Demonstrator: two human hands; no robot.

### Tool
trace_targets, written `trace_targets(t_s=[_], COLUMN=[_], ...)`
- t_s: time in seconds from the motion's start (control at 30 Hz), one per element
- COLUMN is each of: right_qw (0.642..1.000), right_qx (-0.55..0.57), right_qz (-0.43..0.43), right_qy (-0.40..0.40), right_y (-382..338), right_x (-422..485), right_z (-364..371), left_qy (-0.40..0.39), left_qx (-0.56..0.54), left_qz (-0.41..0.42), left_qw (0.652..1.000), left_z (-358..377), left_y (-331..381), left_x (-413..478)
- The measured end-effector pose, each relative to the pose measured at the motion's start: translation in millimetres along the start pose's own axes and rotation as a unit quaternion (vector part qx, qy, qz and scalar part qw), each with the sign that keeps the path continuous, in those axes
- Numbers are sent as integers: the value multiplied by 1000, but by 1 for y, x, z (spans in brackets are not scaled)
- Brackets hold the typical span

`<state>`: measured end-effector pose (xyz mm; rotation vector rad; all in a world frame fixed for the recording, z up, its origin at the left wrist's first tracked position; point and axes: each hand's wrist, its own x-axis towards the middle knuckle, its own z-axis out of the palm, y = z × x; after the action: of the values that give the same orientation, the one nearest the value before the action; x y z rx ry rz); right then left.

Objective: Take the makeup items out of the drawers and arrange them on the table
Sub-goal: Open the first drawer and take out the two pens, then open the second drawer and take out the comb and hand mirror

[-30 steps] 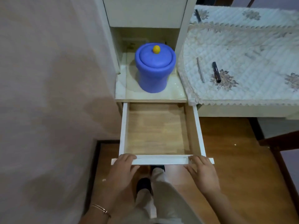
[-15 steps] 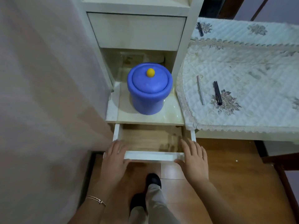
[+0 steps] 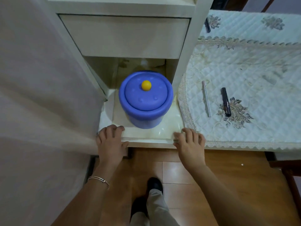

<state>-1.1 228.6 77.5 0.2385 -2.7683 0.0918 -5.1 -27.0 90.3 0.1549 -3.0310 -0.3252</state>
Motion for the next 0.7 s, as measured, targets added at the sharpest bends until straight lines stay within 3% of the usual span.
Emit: trace_targets(t_s=[0.13,0.3,0.43,0.5,0.57,0.63,0.7], right_qw=[1000,981,952,890,789,699,639], right_qx=[10,80,157,223,304,351,357], right_qz=[4,41,164,294,438,553,620], right_qy=[-23,-172,-204,-269,-306,-287,-282], right_y=[-1,-3,-10,-18,-30,-43,-56], right_x=[1,0,-63,-121,-187,-253,-314], right_z=[-1,-32,-74,-92,-105,-118,-127], left_qy=[-4,-67,-106,-240,-363,-426,-472], left_qx=[3,-52,-117,-159,-188,-204,-203], left_qz=[-7,8,88,88,67,32,-38], left_qw=[1000,996,984,954,910,881,857], left_z=[-1,-13,-28,-31,-26,-13,0], left_y=[2,4,-12,-24,-37,-51,-65], left_x=[-1,-12,-56,-100,-145,-189,-225])
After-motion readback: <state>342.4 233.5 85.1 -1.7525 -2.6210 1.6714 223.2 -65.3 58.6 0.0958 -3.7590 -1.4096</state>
